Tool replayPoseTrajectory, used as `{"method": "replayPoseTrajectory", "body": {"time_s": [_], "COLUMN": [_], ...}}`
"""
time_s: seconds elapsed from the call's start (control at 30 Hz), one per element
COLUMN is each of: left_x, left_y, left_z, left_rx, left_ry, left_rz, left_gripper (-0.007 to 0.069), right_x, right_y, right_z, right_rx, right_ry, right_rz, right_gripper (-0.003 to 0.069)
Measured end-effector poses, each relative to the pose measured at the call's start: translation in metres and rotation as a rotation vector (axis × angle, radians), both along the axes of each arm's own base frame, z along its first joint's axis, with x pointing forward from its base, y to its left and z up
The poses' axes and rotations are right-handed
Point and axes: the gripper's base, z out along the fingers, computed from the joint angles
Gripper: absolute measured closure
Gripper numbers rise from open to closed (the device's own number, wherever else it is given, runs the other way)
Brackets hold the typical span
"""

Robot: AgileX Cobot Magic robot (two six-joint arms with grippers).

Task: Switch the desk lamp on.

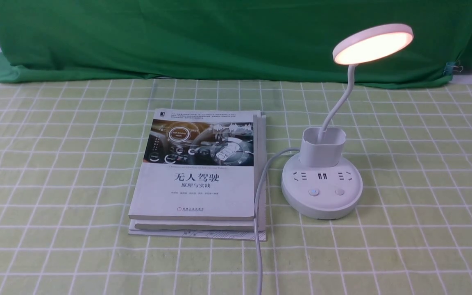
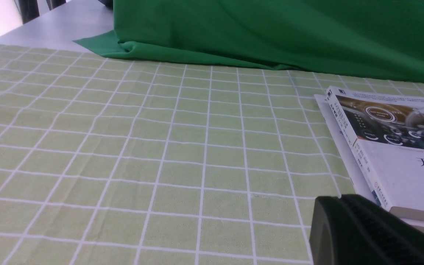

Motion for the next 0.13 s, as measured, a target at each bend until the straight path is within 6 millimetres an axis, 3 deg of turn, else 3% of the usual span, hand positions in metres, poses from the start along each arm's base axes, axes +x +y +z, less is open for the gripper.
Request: {"method": "replayPoseTrajectory", "body": {"time_s": [0.13], "left_x": [0.0000], "left_y": [0.0000], "left_z": [0.0000], "left_rx": [0.000], "left_ry": [0.000], "left_rz": [0.000], "left_gripper": [0.0622], "right_x": [0.0000], "right_y": [0.0000], "right_z": [0.0000], "right_rx": [0.000], "right_ry": [0.000], "right_rz": [0.000], "right_gripper": [0.0536]}}
